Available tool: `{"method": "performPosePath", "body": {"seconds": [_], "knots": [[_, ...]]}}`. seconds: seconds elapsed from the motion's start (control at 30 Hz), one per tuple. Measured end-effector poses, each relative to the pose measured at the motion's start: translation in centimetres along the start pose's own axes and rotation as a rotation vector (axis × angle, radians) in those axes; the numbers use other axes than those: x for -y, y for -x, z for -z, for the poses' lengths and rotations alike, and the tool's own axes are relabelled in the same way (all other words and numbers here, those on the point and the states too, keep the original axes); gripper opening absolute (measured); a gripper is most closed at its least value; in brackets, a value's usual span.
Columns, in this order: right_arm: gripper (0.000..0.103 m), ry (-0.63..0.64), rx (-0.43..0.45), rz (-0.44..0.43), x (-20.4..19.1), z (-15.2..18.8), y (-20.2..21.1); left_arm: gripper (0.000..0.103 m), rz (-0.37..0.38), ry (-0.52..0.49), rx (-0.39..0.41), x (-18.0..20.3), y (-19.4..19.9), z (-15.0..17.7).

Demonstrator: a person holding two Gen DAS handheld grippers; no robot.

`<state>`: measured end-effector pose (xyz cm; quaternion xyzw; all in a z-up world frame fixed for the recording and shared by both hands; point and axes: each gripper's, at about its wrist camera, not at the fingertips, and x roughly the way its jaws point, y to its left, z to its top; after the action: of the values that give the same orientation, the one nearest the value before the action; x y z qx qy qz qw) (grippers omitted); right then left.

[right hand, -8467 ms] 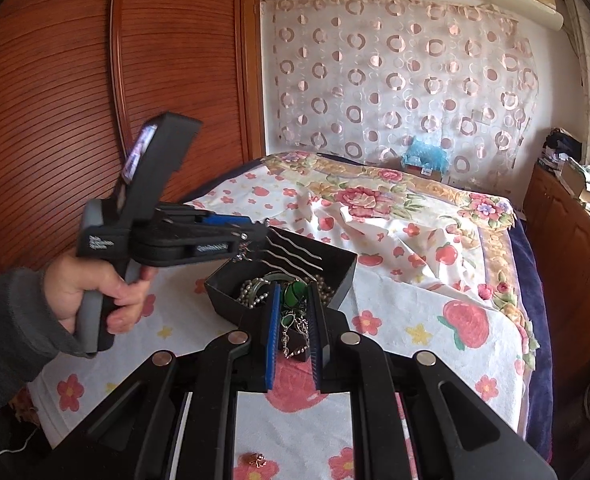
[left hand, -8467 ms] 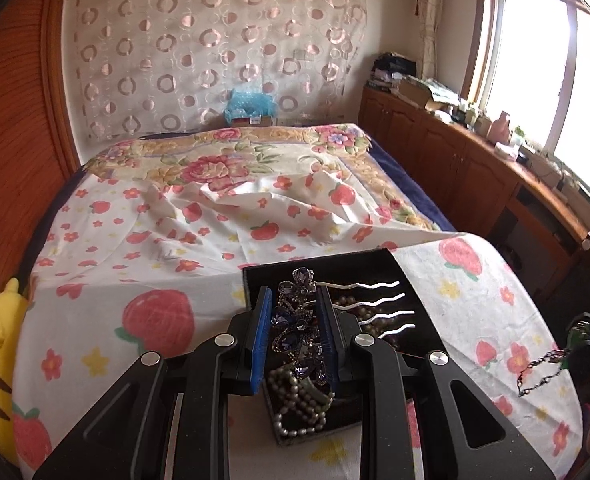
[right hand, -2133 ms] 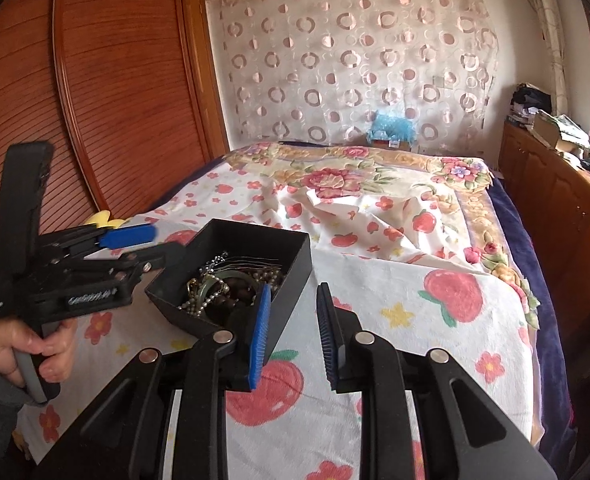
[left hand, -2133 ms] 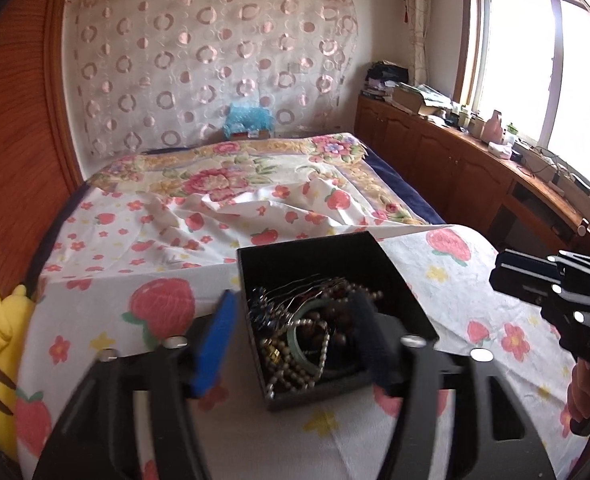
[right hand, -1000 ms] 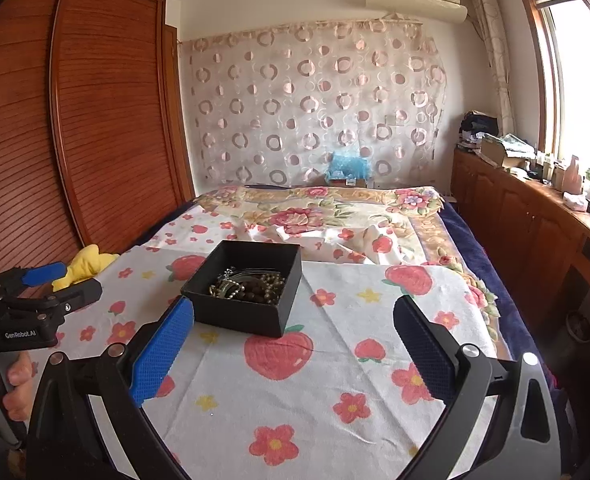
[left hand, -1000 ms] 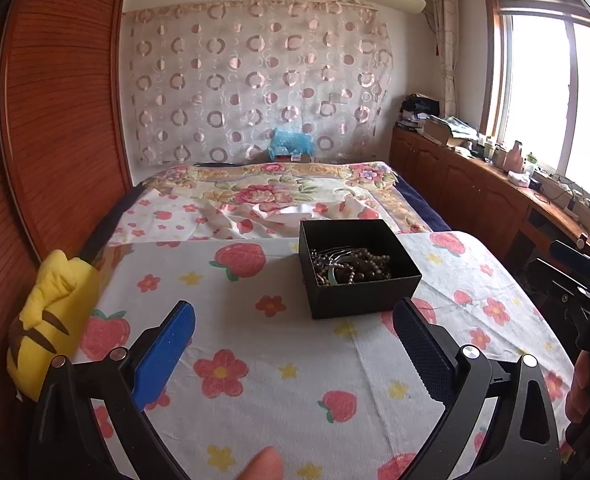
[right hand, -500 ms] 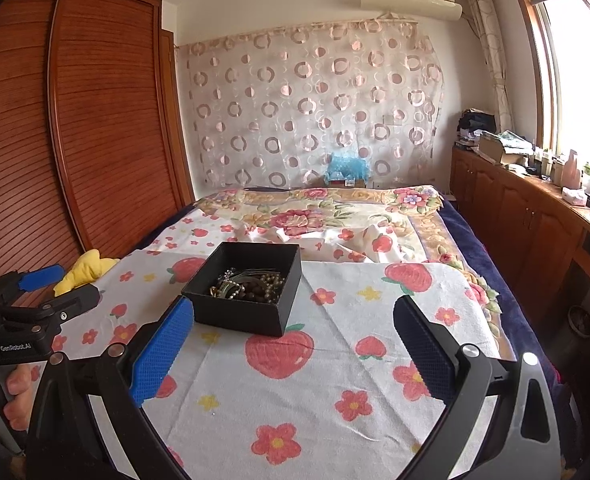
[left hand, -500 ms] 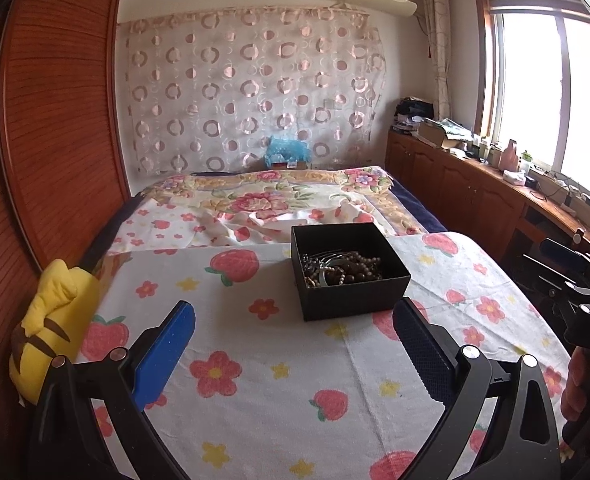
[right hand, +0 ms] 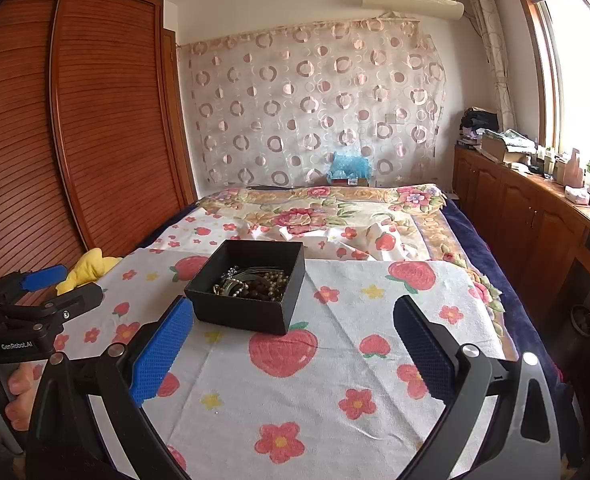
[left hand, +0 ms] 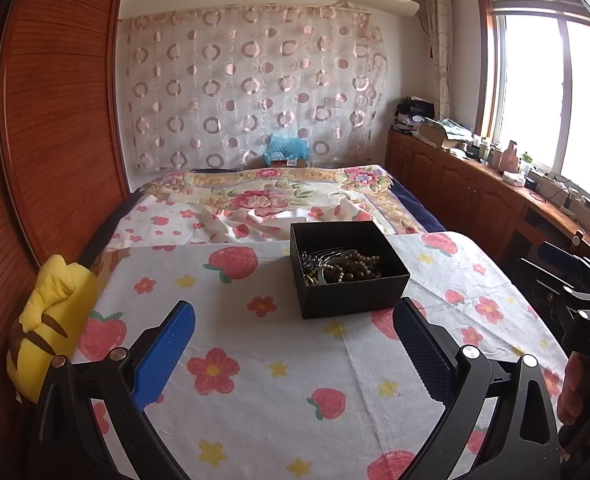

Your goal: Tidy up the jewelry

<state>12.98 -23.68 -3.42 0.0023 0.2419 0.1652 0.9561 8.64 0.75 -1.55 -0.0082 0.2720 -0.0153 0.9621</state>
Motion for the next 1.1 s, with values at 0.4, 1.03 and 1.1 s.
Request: {"method": "performPosePath", "body": {"seconds": [0.4,1.03,1.1], "knots": [[0.101,-0.003,-0.002,-0.004,-0.03,0.05,-0.06,0.096,0.005,0.001,-0.005,0.23,-0.12,0.07],[0.101,-0.005,0.003,0.000,-0.34,0.26,-0.23,0.096,0.008,0.000,-0.003,0.65,-0.24,0.23],[0.101,-0.004,0.002,0.000,-0.30,0.25,-0.21,0.096,0.005,0.000,-0.003,0.60,-0.22,0.23]]}}
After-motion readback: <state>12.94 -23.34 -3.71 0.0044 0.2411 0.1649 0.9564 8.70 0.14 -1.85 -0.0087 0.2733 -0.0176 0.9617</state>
